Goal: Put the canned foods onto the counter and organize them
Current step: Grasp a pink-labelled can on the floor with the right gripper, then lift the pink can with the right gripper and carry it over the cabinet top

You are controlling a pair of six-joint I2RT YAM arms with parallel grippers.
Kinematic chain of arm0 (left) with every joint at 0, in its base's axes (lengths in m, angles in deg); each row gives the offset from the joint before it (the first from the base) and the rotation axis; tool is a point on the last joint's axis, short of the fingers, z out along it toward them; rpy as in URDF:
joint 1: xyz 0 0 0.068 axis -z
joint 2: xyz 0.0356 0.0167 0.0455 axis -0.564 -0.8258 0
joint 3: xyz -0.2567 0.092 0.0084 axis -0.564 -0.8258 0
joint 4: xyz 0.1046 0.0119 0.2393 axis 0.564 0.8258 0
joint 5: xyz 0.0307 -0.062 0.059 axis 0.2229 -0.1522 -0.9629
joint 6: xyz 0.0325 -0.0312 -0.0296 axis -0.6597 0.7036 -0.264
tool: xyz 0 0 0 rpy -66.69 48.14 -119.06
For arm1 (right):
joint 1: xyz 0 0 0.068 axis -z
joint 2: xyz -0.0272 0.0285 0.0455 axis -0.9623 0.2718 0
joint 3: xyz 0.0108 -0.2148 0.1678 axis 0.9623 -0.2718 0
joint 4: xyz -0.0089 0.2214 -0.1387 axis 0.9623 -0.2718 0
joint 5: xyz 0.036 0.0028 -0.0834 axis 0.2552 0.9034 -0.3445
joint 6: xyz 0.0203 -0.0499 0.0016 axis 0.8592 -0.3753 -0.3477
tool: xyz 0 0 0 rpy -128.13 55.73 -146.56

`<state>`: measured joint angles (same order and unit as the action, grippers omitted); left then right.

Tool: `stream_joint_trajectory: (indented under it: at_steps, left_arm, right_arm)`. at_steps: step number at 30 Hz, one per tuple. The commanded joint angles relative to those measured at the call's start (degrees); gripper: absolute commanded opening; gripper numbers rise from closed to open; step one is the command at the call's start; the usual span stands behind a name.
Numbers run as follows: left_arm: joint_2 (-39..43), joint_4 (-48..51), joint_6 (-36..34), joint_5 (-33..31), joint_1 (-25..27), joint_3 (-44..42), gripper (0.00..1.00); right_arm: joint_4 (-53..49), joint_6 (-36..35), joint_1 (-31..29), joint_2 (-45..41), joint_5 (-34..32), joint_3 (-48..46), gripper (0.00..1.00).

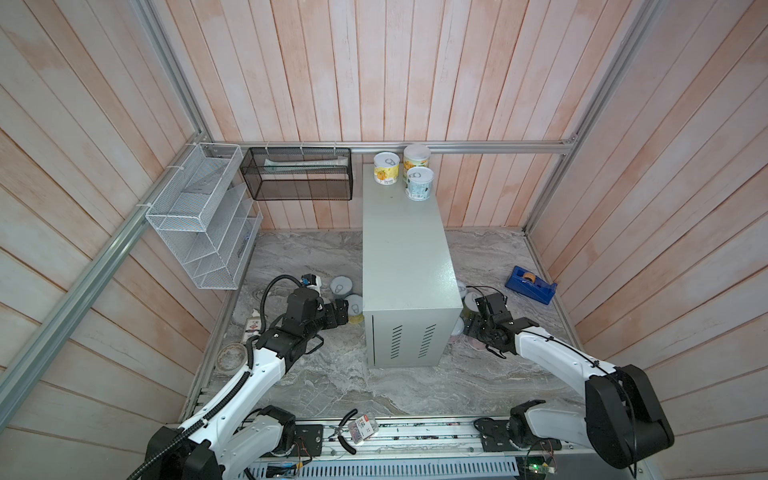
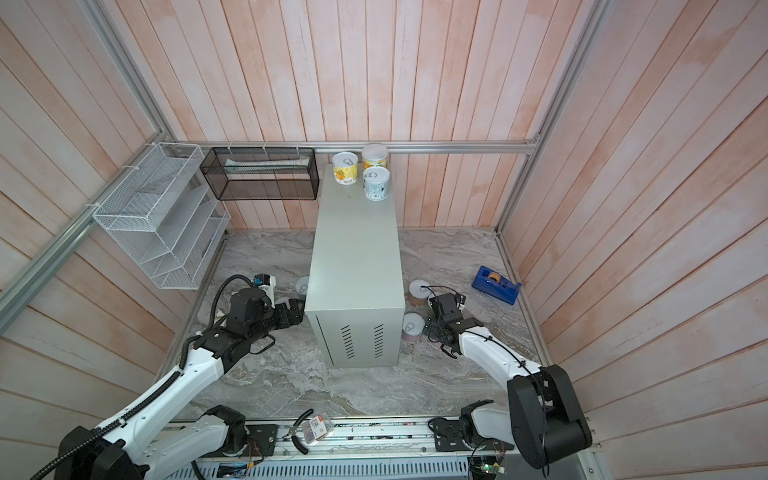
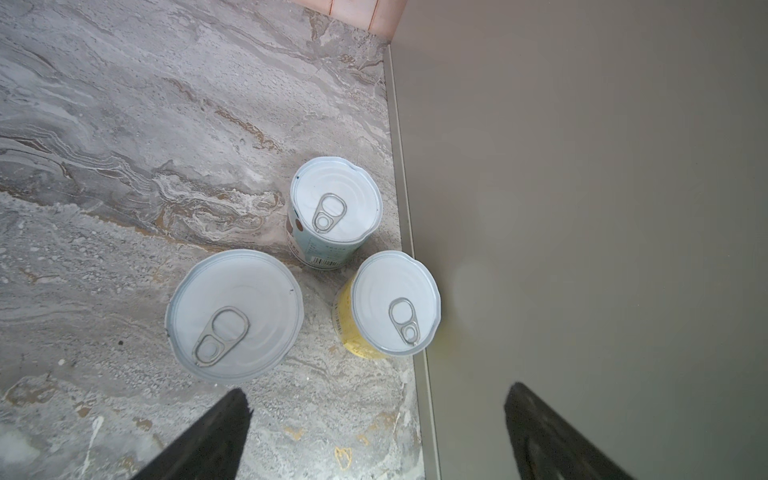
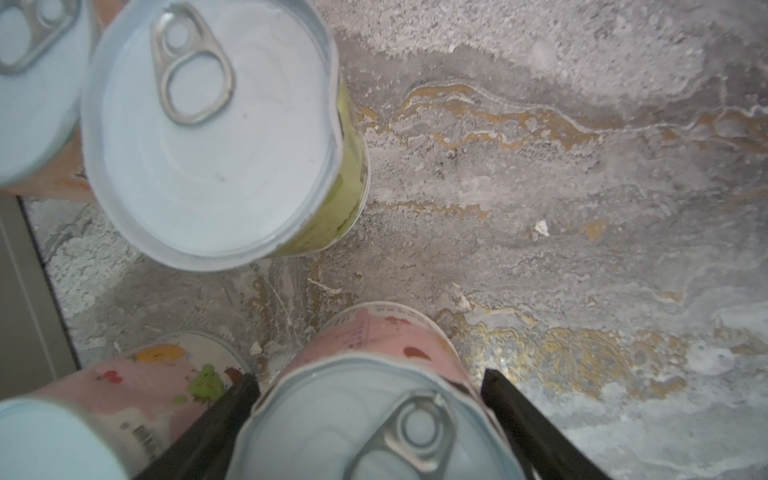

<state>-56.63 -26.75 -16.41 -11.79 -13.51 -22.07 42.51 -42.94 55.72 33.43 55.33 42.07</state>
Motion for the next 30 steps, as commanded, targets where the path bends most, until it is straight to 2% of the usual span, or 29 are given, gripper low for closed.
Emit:
stream_joint_trajectory:
  at_steps: [1,8,10,13,17,18,23,30]
  left_arm:
    - [-0.5,-1.4,0.3,0.7,0.1,-0.7,0.98]
    - [-0.1,-1.4,0.3,0.5,0.2,-0.8,0.98]
    - [0.0,-1.3,0.2,0.3,0.2,-0.8,0.98]
    - [0.0,-1.1,0.2,0.4,0.2,-0.7,0.98]
    - [0.5,-0.7,0.4,0.3,0.2,-0.4,0.97]
    - [0.8,-0.3,0.2,0.2,0.2,-0.1,0.97]
    - [1.6,0.8,-0.5,-0.5,0.2,0.8,0.97]
    - [1.8,0.9,-0.4,-0.3,0.2,1.1,0.97]
  right_arm:
    - [1.9,-0.8,1.0,1.0,1.3,-1.3,0.82]
    - [3.6,-1.9,1.4,2.6,2.7,-1.5,0.82]
    - [4.0,-2.1,1.4,2.7,3.0,-1.5,0.76]
    - [3.5,-2.4,1.5,2.8,3.2,-1.2,0.55]
    - [0.9,-2.9,1.6,1.1,0.9,0.6,0.06]
    - [0.4,-3.0,1.5,0.2,-0.2,1.0,0.00]
    - [-4.8,-4.4,2.2,-3.8,-0.8,5.4,0.00]
    - [-12.6,-6.9,2.3,-12.4,3.7,13.3,0.00]
